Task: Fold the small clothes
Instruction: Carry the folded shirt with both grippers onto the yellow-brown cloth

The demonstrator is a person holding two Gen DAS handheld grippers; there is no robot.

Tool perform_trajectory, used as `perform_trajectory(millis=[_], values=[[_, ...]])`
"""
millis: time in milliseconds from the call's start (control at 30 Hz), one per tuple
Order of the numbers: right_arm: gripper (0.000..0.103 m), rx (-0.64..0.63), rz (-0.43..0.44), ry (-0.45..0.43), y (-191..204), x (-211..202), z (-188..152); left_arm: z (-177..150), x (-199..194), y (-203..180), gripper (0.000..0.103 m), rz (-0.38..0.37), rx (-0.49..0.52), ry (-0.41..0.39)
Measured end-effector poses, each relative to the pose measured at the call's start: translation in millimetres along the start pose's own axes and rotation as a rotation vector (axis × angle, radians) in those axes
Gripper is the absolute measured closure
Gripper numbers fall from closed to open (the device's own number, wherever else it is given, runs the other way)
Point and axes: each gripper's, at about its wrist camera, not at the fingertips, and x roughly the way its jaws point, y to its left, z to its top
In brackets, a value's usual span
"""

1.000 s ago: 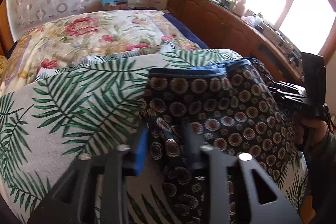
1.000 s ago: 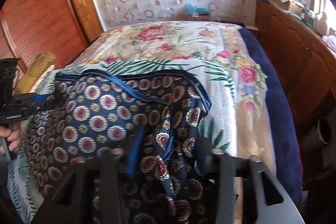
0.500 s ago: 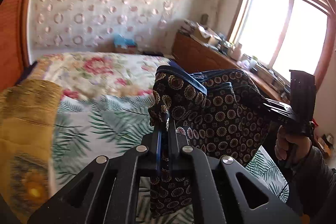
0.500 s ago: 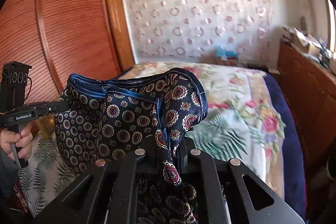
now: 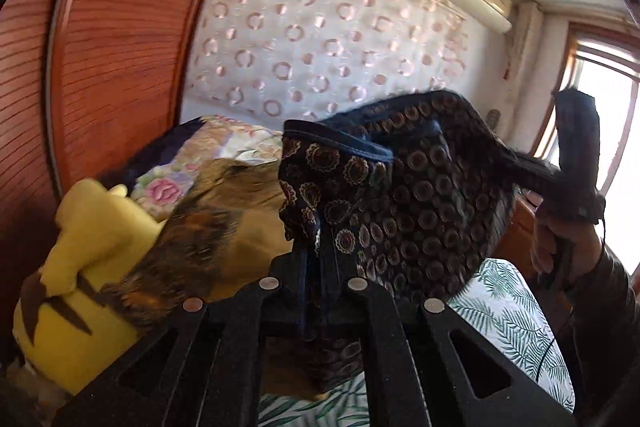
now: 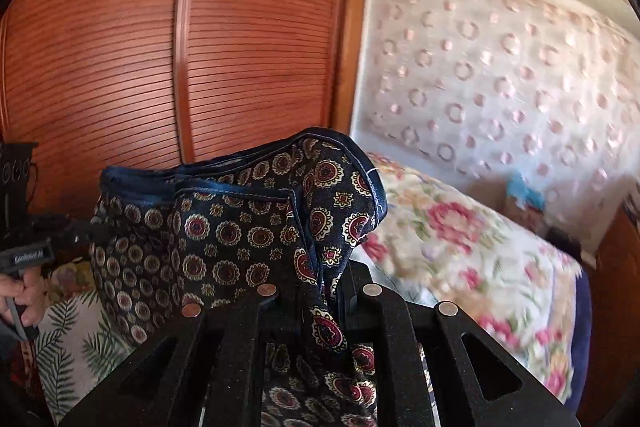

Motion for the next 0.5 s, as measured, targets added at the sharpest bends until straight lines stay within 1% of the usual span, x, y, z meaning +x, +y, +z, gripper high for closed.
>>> perform_trajectory(millis=[100, 133, 167, 200, 267, 333, 400, 467, 500], values=[[0.092, -0.07, 0.038, 0.016, 22, 49, 32, -12, -2, 19, 0.097, 0.057, -0.028, -0.013], [0.092, -0.094, 0.047, 0.023, 24, 69, 40, -16, -3, 26, 0.097, 0.072, -0.046, -0.012], [0.092, -0.113, 0.056, 0.032, 22, 87, 46, -20, -3, 31, 0.097, 0.077, -0.063, -0.008], [0.092, -0.134, 0.064, 0.042, 28, 105, 55, -23, -5, 37, 0.097, 0.079, -0.079, -0.005], [0.092, -0.172, 0.069, 0.063, 36, 133, 66, -28, -3, 44, 0.097, 0.099, -0.085, 0.003], [0.092, -0.177, 0.095, 0.09, 35, 157, 73, -30, 4, 50, 0.097, 0.112, -0.089, 0.02], [0.09, -0.168, 0.093, 0.12, 31, 177, 79, -35, 5, 54, 0.097, 0.118, -0.095, 0.037], [0.084, -0.12, 0.097, 0.134, 20, 188, 90, -45, 0, 59, 0.097, 0.123, -0.098, 0.048], [0.079, -0.098, 0.091, 0.138, 19, 191, 98, -48, -3, 60, 0.097, 0.125, -0.101, 0.054]])
